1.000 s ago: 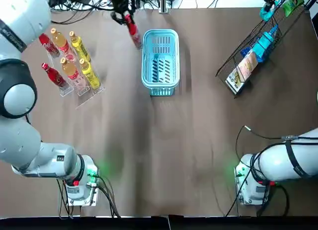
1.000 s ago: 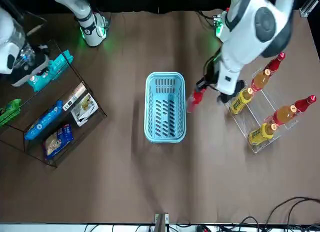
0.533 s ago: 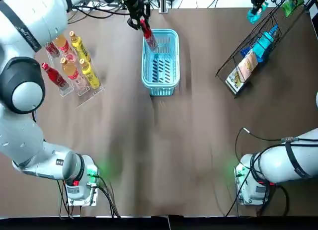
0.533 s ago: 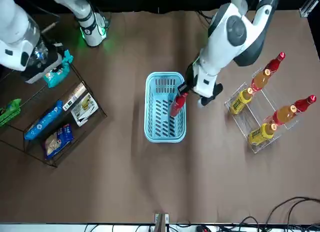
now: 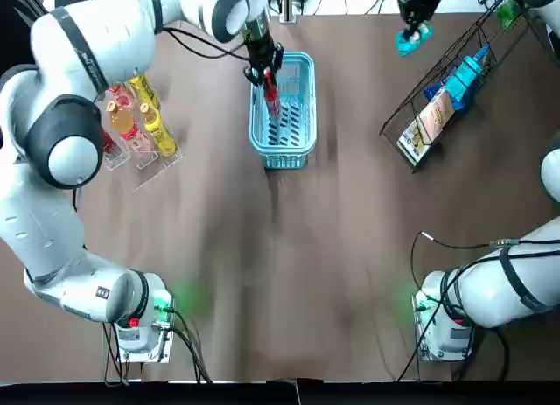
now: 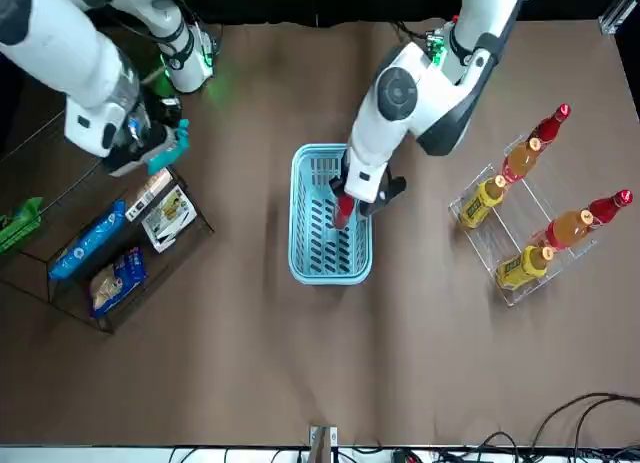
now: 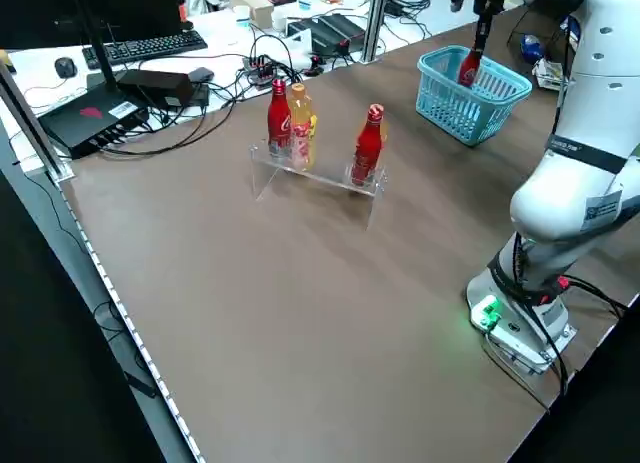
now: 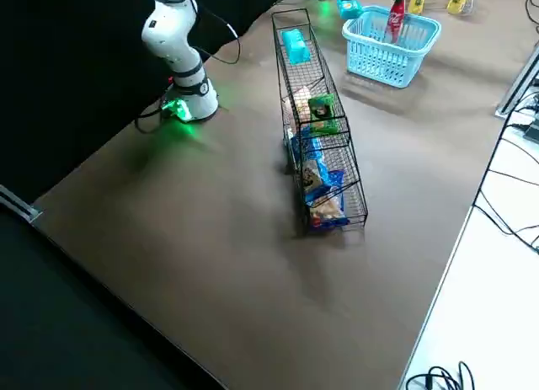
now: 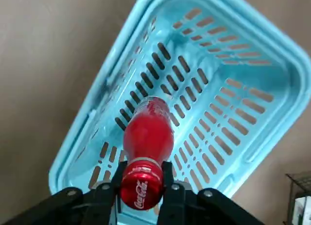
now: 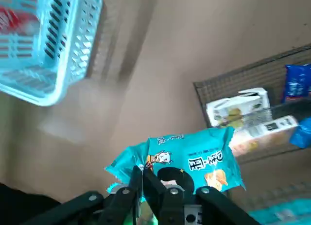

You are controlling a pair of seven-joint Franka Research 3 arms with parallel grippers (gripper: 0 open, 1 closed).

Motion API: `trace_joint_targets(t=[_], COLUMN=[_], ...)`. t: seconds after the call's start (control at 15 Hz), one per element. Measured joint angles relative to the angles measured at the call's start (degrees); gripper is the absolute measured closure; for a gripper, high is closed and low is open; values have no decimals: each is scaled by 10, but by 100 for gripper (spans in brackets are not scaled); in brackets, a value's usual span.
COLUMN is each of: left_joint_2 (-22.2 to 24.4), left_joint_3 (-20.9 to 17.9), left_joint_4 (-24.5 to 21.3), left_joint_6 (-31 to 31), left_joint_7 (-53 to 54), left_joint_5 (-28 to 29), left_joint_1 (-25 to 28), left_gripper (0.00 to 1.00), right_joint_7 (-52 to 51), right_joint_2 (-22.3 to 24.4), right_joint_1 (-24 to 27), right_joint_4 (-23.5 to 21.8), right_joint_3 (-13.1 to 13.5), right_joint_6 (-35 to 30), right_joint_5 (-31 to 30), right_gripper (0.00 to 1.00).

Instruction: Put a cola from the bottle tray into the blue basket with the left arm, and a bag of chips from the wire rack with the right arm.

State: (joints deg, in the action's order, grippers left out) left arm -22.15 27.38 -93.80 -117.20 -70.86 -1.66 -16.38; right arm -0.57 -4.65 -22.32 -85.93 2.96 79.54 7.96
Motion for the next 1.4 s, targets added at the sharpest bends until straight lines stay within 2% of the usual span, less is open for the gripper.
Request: trace_joint_targets(t=[0.47,1.13,1.2,1.4], left_joint_2=[-62,-89,-90,-88], left_joint_3=[-2,-10,-10,-10], left_joint_4=[3,6,6,17], left_joint_6=[0,0,0,0], left_joint_7=[-9,-9,-9,-9], left_joint_5=[3,3,3,3], left_joint_1=[-33,-40,-40,-39], left_gripper=[68,67,65,40], right_joint_7=[118,253,254,257], right_joint_2=[-45,-114,-117,-119], right_joint_1=[-67,-136,-136,-136], right_joint_4=[0,0,0,0], right_joint_3=[-1,-1,0,2], right_joint_6=[33,201,208,212], right_joint_5=[33,85,87,88], right_gripper=[95,95,95,95])
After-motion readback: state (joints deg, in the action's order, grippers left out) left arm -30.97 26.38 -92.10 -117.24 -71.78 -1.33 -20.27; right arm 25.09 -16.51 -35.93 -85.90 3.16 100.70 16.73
